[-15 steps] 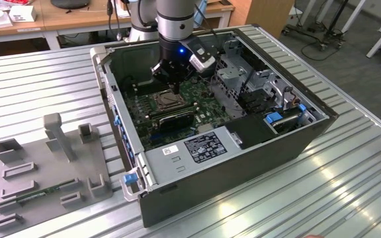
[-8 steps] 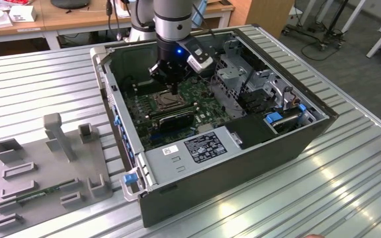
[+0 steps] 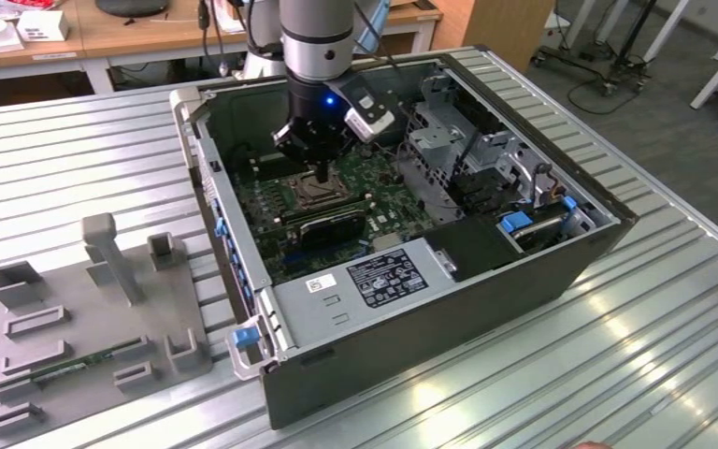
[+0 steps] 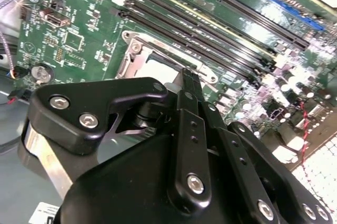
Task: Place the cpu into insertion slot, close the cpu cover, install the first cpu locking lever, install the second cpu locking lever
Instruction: 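Install the second cpu locking lever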
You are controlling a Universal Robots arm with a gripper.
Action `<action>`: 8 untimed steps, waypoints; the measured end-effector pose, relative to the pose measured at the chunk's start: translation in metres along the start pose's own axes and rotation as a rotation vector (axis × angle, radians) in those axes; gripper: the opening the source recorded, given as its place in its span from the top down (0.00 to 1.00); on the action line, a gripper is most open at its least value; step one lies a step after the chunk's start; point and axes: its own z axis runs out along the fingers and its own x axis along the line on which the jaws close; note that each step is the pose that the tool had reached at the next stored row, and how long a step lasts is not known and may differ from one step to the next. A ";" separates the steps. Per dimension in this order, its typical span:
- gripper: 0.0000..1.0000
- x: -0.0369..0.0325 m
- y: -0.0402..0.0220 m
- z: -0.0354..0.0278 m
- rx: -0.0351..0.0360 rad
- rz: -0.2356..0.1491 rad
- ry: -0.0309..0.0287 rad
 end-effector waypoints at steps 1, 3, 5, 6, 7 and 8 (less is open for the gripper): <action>0.89 0.0011 -0.0008 -0.0001 0.0000 0.000 0.0000; 0.89 0.0030 -0.0023 -0.0002 0.0000 0.000 0.0000; 0.89 0.0039 -0.0030 -0.0002 -0.0001 0.000 -0.0001; 0.89 0.0040 -0.0030 -0.0003 0.0000 0.000 0.0000; 0.89 0.0040 -0.0030 -0.0003 -0.0001 0.000 0.0000; 0.89 0.0041 -0.0030 -0.0003 -0.0001 0.000 0.0000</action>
